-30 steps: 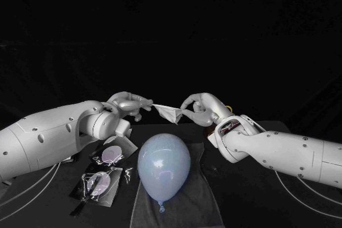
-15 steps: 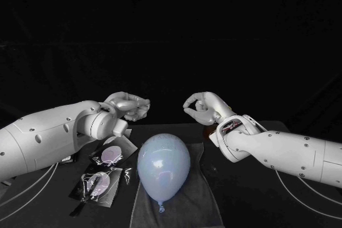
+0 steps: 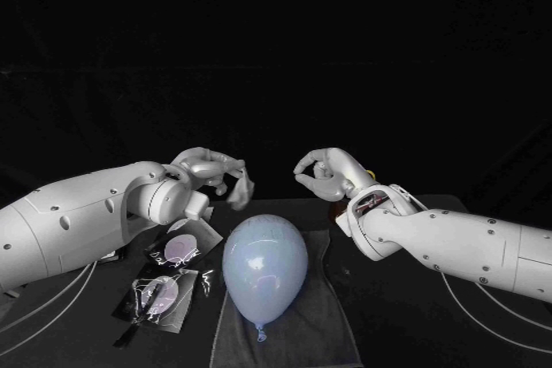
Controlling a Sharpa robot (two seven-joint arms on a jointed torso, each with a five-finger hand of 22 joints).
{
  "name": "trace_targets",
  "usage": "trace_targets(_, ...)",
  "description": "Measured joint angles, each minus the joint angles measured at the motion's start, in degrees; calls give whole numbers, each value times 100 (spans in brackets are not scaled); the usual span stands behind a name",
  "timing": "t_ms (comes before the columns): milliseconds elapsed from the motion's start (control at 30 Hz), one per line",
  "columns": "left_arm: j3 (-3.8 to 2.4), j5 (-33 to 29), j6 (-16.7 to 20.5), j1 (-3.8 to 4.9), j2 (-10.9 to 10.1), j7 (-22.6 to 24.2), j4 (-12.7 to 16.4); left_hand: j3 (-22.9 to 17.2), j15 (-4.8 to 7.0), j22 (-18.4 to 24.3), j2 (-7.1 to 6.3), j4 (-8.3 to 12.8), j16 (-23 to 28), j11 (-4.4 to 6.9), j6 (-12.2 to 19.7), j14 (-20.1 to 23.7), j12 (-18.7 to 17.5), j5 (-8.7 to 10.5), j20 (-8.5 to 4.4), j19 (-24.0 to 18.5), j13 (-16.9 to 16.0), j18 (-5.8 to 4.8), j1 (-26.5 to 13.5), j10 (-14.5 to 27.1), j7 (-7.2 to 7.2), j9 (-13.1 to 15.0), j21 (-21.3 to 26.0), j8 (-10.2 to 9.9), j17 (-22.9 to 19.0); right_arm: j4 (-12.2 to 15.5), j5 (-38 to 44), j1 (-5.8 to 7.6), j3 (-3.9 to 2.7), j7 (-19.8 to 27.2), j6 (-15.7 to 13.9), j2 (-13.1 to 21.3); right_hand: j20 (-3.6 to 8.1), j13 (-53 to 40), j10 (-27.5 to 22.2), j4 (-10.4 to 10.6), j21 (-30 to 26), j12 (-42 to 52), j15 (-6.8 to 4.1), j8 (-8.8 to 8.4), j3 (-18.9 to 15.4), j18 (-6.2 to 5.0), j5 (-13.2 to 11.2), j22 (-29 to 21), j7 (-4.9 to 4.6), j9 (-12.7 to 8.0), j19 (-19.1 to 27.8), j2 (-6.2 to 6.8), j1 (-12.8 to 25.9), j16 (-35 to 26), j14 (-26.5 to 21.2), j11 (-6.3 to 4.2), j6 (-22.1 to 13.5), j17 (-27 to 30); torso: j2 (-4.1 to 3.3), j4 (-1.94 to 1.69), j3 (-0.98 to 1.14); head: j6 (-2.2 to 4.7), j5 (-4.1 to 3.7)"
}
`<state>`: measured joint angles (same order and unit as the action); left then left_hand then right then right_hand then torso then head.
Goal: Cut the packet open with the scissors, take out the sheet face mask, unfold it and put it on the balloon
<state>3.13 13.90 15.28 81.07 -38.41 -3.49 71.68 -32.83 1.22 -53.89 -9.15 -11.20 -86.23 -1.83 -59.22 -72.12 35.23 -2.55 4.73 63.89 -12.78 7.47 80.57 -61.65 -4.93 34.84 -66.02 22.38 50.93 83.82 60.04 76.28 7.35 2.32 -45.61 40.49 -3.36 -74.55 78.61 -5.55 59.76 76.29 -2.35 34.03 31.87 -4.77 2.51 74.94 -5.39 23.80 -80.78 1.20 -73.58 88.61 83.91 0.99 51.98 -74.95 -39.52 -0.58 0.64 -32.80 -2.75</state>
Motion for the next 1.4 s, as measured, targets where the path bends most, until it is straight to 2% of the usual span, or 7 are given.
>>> trace_targets(133,0,0,-9,0,6,9,-2,0,0,-8,-21,0,0,0,0,0,0,3,-12,12,0,0,-9,0,0,1,0,0,0,-78,-124,1,0,15,115,-67,-40,291,-299,42,-342,-302,1,-172,-107,0,2,1,-108,-79,155,136,201,-84,-1,76,-263,0,1,1,1,-1,-9)
trace_targets(233,0,0,-31,-1,10,22,12,0,-1,-16,-39,0,0,0,0,1,0,3,-21,21,1,0,6,0,0,2,-26,-1,0,-165,-237,2,4,23,223,-141,-118,399,-449,98,-540,-402,115,-447,-240,-2,2,1,-231,-247,233,278,342,-129,11,215,-465,0,1,1,2,2,-12)
trace_targets(367,0,0,-81,-4,24,46,32,0,-1,-26,-48,0,0,0,0,1,0,5,-21,21,1,-1,-2,0,0,3,-26,-1,0,-260,-360,-4,9,31,347,-231,-149,436,-545,105,-654,-422,155,-567,-280,-91,2,1,-258,-337,305,300,364,-130,12,250,-493,3,1,3,4,10,-12)
trace_targets(600,-2,0,-190,-12,26,106,29,-70,18,-39,-43,70,1,1,0,-19,0,20,-21,21,2,0,2,-1,0,74,-26,3,13,-486,-542,-32,26,60,561,-470,-189,470,-636,121,-862,-464,167,-668,-295,-92,2,-1,-281,-401,390,300,363,-182,0,281,-511,5,1,4,6,16,-19)
trace_targets(867,-3,0,-465,-20,25,221,36,-70,18,-93,-56,70,3,1,9,-19,0,0,-21,62,3,0,35,-1,-9,76,-66,21,60,-826,-745,-88,37,128,776,-722,-338,1300,-1678,122,-2462,-1279,382,-1046,-439,-326,2,-4,-526,-607,1133,375,288,-677,-113,479,-762,269,-2,3,5,22,-53)
trace_targets(1000,-4,0,-641,-22,33,279,56,-70,18,-93,-50,70,3,1,10,-19,0,0,-21,62,3,-1,40,-1,-9,76,-66,21,60,-981,-828,-124,41,166,868,-873,-406,1494,-1944,134,-2821,-1428,441,-1169,-531,-327,2,-2,-576,-667,1298,441,286,-740,-237,529,-934,446,-2,3,5,22,-63)
trace_targets(1400,-4,20,-952,-23,33,360,85,-69,30,-100,-40,70,4,1,10,-49,0,0,-21,62,4,-1,50,-1,-9,77,-66,21,78,-1265,-945,-181,44,223,1100,-1134,-495,1819,-2479,153,-3416,-1578,520,-1277,-752,-410,3,-94,-543,-720,1594,491,263,-838,-481,609,-1166,735,-1,-1,5,19,-88)
